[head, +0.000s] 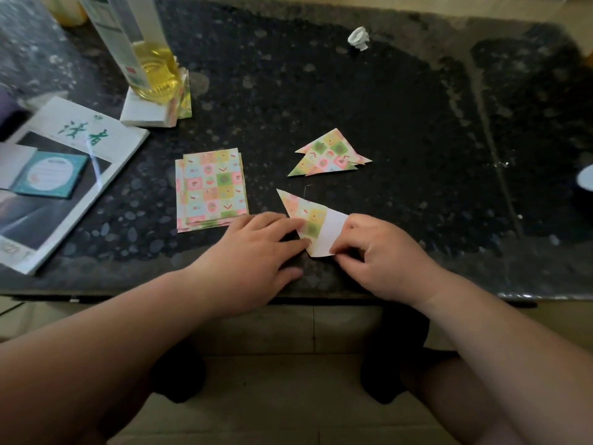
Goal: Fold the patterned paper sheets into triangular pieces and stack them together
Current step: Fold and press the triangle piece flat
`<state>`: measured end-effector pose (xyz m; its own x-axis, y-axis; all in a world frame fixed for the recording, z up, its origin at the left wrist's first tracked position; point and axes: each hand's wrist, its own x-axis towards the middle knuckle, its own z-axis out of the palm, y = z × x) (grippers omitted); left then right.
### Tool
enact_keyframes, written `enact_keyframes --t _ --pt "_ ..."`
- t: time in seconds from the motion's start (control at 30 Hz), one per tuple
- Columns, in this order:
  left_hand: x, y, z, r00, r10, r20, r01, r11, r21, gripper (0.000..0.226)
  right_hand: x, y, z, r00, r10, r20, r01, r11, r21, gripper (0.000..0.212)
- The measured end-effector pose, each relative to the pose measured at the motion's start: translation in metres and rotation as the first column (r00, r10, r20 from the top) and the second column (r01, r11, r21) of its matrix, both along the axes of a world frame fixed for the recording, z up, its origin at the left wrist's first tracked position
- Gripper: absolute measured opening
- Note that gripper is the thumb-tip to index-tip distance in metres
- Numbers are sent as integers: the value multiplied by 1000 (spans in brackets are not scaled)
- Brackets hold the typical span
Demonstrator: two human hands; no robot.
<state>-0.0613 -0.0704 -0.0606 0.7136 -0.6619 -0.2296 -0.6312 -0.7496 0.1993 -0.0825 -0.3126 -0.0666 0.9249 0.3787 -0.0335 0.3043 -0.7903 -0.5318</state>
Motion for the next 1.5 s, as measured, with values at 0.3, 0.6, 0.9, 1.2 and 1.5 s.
enact_keyframes --t 0.3,0.6,0.9,1.2,1.5 --pt "-2 11 6 982 -137 -133 155 979 134 64 13 2 14 899 -185 -398 187 982 -35 3" --pt "1 14 9 977 -139 -164 156 983 96 64 32 13 29 713 -245 -657 278 959 -55 5" --pt "0 17 3 982 -149 -117 159 984 80 73 39 20 34 654 -292 -698 315 944 -100 9" --pt "0 17 3 983 -158 -96 166 983 78 72 38 24 32 637 -336 -694 390 917 -86 8" --pt "1 20 -1 981 -169 -89 177 981 81 73 38 30 34 693 -340 -636 351 929 -114 9"
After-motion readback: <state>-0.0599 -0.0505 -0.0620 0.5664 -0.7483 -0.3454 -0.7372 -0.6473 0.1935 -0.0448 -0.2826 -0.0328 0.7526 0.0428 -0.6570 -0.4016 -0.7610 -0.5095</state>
